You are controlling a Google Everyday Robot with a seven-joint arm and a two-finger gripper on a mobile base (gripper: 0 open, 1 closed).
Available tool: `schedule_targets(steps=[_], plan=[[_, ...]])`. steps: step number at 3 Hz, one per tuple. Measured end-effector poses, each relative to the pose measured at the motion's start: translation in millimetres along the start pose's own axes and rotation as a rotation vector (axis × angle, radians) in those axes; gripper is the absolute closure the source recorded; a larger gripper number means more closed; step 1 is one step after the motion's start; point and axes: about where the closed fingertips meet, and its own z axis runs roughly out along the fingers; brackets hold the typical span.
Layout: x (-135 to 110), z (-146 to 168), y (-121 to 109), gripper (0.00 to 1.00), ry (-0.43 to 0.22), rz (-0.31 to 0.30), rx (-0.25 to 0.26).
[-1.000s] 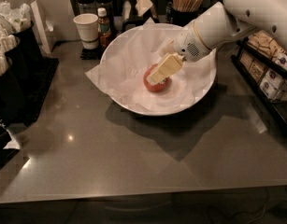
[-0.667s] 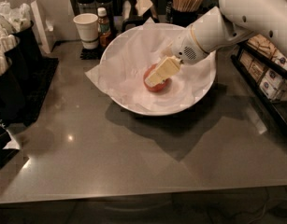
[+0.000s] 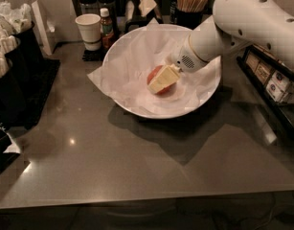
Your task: Pick apple from white bowl
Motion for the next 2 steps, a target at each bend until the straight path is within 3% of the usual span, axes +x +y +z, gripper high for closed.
schedule_targets(steps=[2], plan=[[10.1, -0.3, -7.7, 0.28, 0.042, 0.022, 0.143]])
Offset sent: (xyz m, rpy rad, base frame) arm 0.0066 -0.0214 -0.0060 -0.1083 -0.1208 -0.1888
